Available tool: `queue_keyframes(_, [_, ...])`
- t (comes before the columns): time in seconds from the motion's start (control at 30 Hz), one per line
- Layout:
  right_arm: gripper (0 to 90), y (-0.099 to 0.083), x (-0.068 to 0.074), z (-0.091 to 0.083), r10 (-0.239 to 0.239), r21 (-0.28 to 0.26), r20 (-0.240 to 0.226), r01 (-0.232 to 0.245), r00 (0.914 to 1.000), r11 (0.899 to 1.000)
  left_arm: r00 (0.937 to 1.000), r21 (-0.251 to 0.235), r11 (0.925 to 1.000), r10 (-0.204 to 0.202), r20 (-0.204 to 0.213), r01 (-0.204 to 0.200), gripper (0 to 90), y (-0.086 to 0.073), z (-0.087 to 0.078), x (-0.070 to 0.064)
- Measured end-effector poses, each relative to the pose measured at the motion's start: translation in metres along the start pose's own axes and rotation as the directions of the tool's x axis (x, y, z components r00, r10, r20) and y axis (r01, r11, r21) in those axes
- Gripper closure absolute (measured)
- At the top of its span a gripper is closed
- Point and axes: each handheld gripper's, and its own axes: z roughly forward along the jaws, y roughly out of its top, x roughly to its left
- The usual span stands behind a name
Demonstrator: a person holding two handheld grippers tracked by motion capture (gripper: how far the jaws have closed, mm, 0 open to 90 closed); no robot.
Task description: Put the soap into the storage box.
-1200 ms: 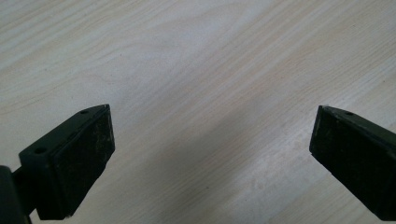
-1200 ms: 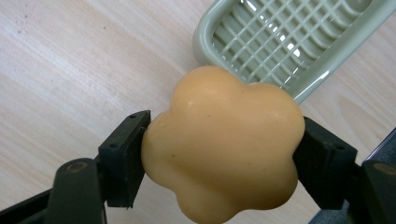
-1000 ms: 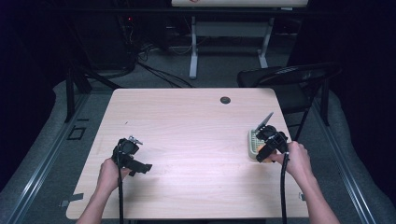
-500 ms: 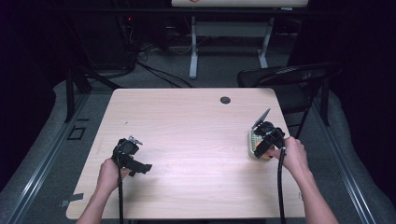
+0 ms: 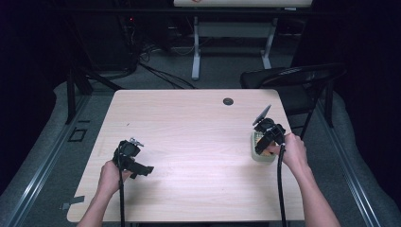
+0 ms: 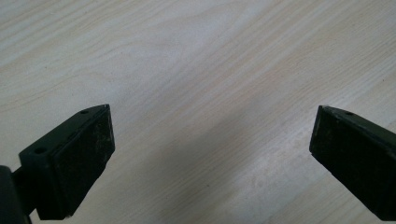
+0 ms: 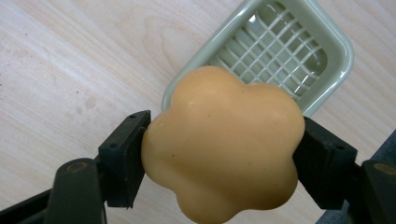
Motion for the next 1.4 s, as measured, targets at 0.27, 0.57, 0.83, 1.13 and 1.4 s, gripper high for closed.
queue_keyframes(0.27, [26.6, 0.006, -0.012, 0.006, 0.021, 0.007, -0.001, -0.021, 0.9998, 1.000, 1.0000, 0.001, 1.0000, 0.000, 0.000, 0.000, 0.2, 0.000, 0.000, 0.000])
queue_keyframes(0.57, [26.6, 0.009, -0.021, 0.017, 0.046, 0.001, -0.015, -0.046, 0.9988, 0.999, 1.0000, 0.004, 1.0000, 0.001, 0.000, -0.001, 0.2, 0.000, 0.001, 0.000])
queue_keyframes(0.83, [26.6, 0.012, -0.024, 0.024, 0.048, 0.005, -0.029, -0.048, 0.9984, 0.999, 1.0000, 0.005, 1.0000, 0.002, 0.000, -0.002, 0.2, 0.000, 0.001, 0.000])
queue_keyframes(1.13, [26.6, 0.014, -0.026, 0.029, 0.053, 0.004, -0.030, -0.053, 0.9981, 0.999, 1.0000, 0.003, 1.0000, 0.003, 0.000, -0.003, 0.2, 0.000, 0.001, 0.000])
queue_keyframes(1.4, [26.5, 0.016, -0.029, 0.030, 0.031, 0.031, -0.020, -0.030, 0.9993, 0.999, 1.0000, 0.005, 1.0000, 0.004, 0.001, -0.004, 0.2, 0.000, 0.001, 0.000])
